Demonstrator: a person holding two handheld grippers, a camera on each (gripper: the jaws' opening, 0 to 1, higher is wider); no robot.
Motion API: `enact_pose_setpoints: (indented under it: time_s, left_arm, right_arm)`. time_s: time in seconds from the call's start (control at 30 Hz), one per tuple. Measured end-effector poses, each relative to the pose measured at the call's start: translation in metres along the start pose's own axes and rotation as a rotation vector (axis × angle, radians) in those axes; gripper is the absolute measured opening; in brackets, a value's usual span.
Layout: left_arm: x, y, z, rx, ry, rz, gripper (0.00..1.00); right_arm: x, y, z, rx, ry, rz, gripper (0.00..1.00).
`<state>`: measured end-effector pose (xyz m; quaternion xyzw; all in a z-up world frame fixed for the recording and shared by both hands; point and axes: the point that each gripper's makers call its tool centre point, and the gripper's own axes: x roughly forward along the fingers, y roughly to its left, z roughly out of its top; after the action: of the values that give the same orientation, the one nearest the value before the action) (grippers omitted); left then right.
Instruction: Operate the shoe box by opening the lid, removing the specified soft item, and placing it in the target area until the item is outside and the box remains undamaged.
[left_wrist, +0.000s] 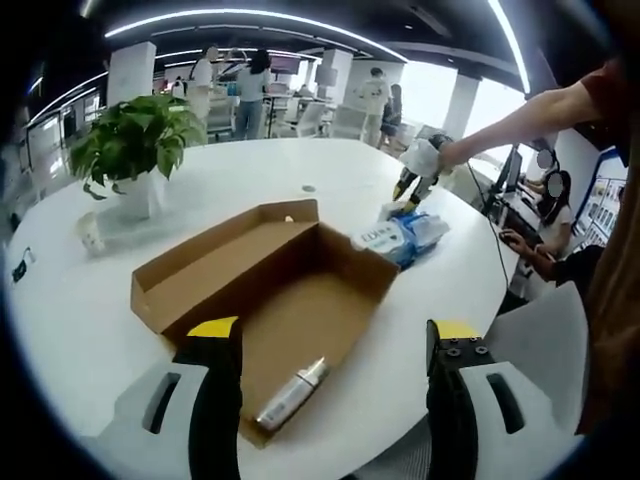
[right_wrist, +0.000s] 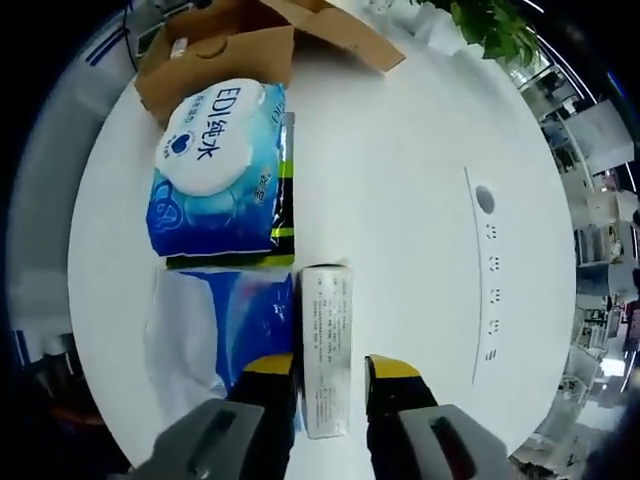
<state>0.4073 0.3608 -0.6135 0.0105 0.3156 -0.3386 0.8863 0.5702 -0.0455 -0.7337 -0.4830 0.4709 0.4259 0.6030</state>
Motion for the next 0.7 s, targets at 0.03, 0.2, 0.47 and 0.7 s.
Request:
enact_pose_setpoints:
  time_s: [0.03,0.2,0.47,0.7]
  left_arm:
    - [0.0,-0.001,0.0,0.001,-0.002,-0.001,0.76]
    - [-0.001,-0.004,0.001,0.001,-0.014,-0.009,0.76]
    - [-0.005,-0.01,0.003,0.011,-0.031,-0.024,0.76]
    - [-0.008,-0.013,0.003,0.021,-0.041,-0.035,0.75]
  right_arm:
    - [-0.002,0.0,0.001,0.007,-0.003,-0.003,0.24]
    - [-0.015,0.006,0.005,0.029,-0.021,-0.003,0.25]
    - [-0.031,0.021,0.006,0.048,-0.03,-0.001,0.32]
    - [-0.046,0.021,0.02,0.142,-0.107,-0.038,0.32]
